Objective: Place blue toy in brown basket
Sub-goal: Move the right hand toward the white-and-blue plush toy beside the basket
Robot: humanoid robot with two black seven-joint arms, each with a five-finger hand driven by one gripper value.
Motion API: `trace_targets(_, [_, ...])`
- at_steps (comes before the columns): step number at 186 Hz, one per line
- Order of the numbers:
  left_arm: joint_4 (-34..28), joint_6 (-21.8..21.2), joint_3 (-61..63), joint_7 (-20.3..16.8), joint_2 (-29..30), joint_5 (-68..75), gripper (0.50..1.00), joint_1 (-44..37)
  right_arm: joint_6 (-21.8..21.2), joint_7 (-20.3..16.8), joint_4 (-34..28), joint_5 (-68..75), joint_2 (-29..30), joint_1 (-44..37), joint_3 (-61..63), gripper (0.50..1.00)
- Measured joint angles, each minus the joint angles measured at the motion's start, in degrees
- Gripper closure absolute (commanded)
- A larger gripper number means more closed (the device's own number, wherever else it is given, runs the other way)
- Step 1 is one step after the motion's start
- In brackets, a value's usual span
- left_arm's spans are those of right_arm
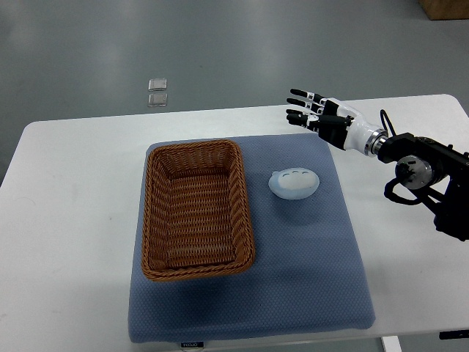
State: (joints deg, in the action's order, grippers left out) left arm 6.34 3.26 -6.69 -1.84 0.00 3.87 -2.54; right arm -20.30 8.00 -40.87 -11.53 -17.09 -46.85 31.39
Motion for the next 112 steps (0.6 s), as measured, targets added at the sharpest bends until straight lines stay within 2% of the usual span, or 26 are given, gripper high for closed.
trace_targets(112, [0.2,-0.7,0.1,-0.2,0.0,-0.1,0.5,0.5,-0.9,0.6,-0.5,-8.0,0.1,0.0,0.2,0.587])
